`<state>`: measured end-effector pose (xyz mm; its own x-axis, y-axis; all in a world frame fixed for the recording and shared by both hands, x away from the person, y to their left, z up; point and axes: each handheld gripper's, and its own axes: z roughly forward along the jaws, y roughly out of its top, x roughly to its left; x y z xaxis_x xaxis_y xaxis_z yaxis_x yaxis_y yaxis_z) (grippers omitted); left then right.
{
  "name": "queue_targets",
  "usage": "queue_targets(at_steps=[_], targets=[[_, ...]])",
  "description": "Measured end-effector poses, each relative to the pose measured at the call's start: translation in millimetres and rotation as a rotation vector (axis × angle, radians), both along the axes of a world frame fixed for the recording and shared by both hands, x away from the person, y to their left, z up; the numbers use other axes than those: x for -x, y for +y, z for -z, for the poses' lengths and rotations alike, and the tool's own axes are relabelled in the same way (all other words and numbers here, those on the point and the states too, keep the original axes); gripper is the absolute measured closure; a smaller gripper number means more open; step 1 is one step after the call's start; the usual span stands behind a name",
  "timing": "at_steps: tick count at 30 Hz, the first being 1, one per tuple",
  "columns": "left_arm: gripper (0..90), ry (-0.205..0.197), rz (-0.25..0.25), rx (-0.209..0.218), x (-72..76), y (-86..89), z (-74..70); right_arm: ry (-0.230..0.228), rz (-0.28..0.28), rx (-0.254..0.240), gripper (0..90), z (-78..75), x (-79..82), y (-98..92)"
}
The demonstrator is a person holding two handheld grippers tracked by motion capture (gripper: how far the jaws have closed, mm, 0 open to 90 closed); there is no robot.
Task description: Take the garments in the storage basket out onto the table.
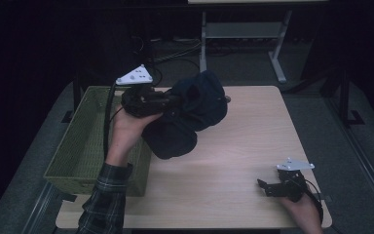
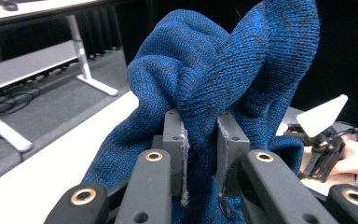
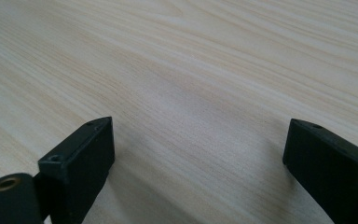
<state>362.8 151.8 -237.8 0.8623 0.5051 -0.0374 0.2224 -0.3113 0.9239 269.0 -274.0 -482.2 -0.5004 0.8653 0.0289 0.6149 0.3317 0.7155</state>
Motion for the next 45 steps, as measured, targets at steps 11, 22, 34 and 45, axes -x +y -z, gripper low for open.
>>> queue_targets(at_steps=[11,22,34,45], targets=[[76.7,0.025,0.047,0.006,1.1,-32.2,18.5,0.001,0.0,-0.002,8.5,-0.1,0.1,0.1],[76.8,0.072,0.053,0.007,0.7,-54.0,48.7,-0.002,-0.001,-0.001,8.5,-0.1,-0.1,0.0],[76.8,0.109,0.063,-0.017,1.4,-79.1,78.7,0.0,-0.003,-0.001,8.5,-0.1,-0.1,-0.1],[76.7,0.166,0.045,-0.035,-6.0,-92.4,115.7,-0.001,-0.002,-0.002,8.5,0.0,-0.1,0.0]])
